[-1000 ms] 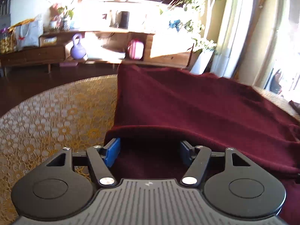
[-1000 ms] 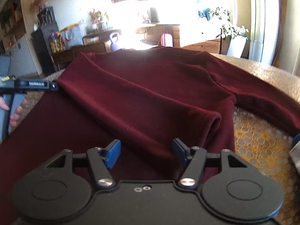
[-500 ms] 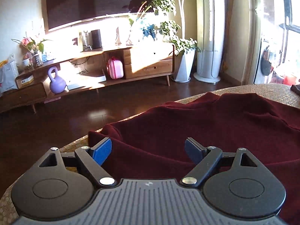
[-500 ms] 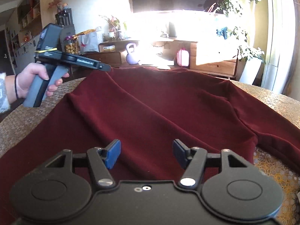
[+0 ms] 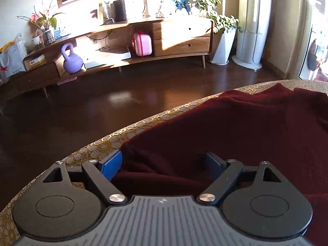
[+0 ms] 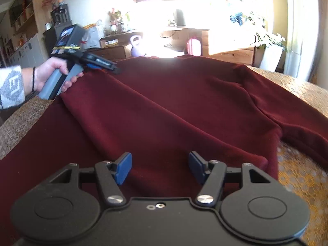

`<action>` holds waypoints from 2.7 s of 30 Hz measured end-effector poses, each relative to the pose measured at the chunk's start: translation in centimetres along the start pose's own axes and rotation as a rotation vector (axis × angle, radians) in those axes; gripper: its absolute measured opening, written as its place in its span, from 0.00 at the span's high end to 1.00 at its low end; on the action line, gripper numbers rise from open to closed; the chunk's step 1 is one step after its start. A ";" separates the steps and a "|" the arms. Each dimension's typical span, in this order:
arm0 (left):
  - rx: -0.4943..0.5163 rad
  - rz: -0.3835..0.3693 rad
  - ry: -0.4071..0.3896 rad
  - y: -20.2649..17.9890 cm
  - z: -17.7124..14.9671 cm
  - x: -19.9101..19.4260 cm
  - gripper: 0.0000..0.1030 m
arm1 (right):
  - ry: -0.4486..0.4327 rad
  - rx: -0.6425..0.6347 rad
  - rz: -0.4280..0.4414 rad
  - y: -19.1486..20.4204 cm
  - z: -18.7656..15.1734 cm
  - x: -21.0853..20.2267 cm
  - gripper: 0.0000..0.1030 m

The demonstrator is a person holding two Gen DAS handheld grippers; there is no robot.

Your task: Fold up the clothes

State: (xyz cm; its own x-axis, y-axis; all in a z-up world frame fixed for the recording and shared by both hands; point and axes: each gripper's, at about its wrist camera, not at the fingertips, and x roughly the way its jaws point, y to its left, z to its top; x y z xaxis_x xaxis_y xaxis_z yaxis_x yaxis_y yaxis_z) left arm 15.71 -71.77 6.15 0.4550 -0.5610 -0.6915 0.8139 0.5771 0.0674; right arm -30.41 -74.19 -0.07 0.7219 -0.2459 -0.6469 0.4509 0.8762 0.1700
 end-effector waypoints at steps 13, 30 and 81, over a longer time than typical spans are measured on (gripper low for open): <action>0.051 -0.062 -0.200 -4.4 -0.3 -8.4 0.08 | -0.115 0.071 -0.171 -3.5 -0.4 -7.2 0.00; 0.495 -0.600 0.052 -26.1 -8.5 -11.4 0.08 | -0.027 0.671 -0.810 -23.2 -4.8 -21.4 0.00; 0.392 -0.452 0.015 -16.2 -7.1 -14.4 0.03 | -0.158 -0.040 -0.273 -1.2 10.6 -1.6 0.00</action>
State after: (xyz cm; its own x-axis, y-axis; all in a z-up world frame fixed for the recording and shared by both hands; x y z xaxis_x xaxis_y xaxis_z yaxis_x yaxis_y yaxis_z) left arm -6.64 -68.84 9.90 0.0298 -0.6898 -0.7234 0.9996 0.0198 0.0223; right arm -26.53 -79.26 8.60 0.6510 -0.5331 -0.5404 0.6208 0.7836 -0.0252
